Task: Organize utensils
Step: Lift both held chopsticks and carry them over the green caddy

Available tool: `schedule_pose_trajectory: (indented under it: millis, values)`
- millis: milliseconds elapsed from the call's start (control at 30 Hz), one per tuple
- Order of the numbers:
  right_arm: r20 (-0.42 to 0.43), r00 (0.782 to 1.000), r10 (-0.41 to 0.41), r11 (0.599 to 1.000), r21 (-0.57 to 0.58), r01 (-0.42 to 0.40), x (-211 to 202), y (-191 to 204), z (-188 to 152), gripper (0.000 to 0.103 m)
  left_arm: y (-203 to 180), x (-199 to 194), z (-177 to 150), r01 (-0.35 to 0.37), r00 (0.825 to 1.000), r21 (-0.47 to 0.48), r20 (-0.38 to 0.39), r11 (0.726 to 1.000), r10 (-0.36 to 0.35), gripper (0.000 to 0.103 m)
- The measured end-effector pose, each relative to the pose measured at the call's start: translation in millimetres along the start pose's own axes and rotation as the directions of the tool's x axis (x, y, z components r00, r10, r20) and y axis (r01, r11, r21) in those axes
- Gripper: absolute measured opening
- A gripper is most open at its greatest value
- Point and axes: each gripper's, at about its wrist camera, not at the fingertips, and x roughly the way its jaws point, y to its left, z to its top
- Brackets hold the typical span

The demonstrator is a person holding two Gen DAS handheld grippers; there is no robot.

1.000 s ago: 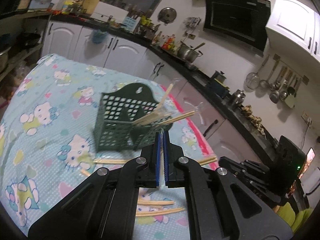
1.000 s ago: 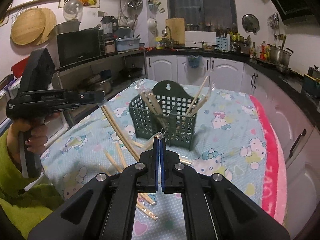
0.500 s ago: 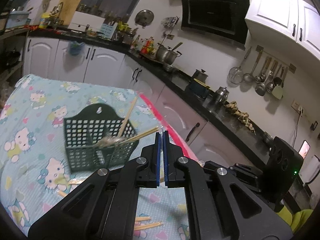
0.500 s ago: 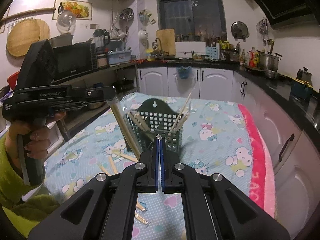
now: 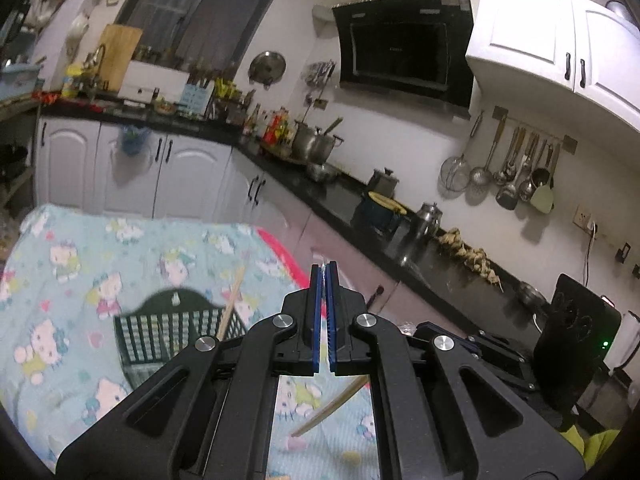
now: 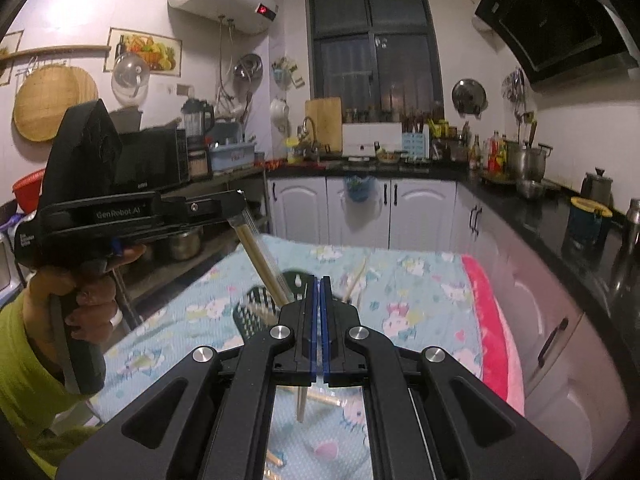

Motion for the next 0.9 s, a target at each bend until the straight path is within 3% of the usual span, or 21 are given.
schedule_pose_trajectory:
  millis: [200,500,667,900]
  values:
    - [0.042,0.999,0.009,1.000,-0.014,-0.008,7,2,32,0.002,-6,-11,35,-0.025,0.997,0.029,0.073,0.999,0.023,0.000]
    - [0.064,0.998,0.022,1.000,-0.001,-0.022,34,2,78,0.002,2,-27,87,-0.153,0.975,0.080,0.174,0.985,0.137,0.000]
    - [0.064,0.998,0.010,1.000,0.002,-0.010,51,3,92,0.002,25,-33,97,-0.199,0.963,0.051,0.193,0.979,0.186,0.000]
    - [0.047,0.999,-0.018,1.000,0.001,0.018,82,1,101,0.002,56,-33,87,-0.230,0.961,0.014,0.158,0.973,0.225,0.000]
